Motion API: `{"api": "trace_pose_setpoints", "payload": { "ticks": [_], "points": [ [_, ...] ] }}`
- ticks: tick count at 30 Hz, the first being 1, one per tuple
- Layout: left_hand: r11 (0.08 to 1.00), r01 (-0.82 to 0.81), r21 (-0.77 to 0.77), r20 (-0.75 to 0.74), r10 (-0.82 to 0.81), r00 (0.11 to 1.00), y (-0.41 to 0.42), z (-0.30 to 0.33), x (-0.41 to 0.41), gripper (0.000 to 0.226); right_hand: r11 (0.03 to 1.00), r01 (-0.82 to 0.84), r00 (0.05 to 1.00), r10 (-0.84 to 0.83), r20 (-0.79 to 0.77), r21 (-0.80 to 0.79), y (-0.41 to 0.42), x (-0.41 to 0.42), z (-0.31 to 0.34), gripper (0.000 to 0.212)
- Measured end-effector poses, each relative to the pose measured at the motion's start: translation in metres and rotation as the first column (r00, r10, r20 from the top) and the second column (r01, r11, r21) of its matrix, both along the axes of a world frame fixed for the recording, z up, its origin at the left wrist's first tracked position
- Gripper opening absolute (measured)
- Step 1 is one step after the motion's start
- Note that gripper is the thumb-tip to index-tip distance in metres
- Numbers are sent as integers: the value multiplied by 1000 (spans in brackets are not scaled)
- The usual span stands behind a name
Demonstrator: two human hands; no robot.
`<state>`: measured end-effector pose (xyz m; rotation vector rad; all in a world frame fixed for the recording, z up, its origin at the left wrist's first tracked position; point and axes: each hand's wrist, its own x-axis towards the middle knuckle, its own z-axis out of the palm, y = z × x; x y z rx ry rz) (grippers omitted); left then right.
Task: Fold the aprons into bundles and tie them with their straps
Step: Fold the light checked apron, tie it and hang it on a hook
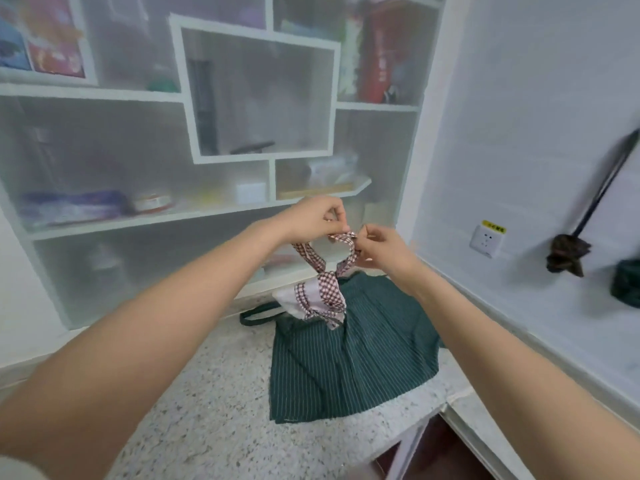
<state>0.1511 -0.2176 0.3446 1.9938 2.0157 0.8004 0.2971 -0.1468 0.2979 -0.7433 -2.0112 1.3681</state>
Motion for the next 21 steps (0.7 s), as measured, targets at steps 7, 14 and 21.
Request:
{"api": "trace_pose_setpoints", "payload": {
  "ticks": [7, 14, 21],
  "points": [
    [998, 6, -56, -353, -26, 935, 26, 40, 49, 7, 859, 361, 855, -461, 239, 363, 23, 79, 22, 27],
    [978, 165, 124, -140, -148, 979, 97, 57, 161, 13, 688, 510, 646, -703, 298, 517, 57, 194, 39, 25],
    [945, 301, 126, -118, -287, 951, 174, 78, 304, 14, 737, 670, 736, -642, -216, 92, 89, 294, 71, 13]
  ]
}}
